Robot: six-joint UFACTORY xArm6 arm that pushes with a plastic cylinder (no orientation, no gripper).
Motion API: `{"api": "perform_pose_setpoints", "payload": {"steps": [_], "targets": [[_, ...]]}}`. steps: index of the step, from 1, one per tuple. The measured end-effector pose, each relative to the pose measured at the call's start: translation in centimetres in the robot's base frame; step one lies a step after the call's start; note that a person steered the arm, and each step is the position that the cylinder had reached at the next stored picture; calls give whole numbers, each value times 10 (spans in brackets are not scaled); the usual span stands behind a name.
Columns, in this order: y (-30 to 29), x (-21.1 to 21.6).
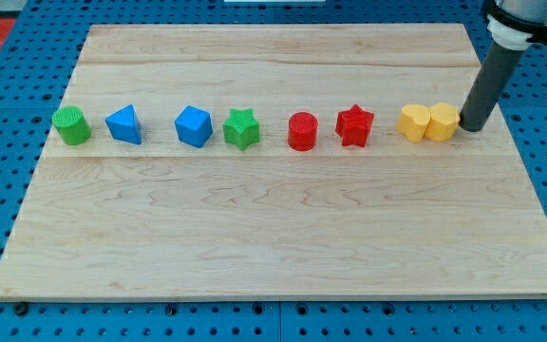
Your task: Push the blue cube into the green star
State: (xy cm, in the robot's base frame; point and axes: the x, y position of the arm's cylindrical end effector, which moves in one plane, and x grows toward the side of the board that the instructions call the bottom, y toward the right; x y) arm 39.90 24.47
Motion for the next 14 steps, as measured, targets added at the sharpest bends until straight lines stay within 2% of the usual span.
{"api": "perform_pose_setpoints", "payload": {"steps": [6,7,8,9,10,12,14], "targets": [[11,-8],[12,4],[12,64],[-53,125],[-134,161],[-273,163],[-353,106]]}}
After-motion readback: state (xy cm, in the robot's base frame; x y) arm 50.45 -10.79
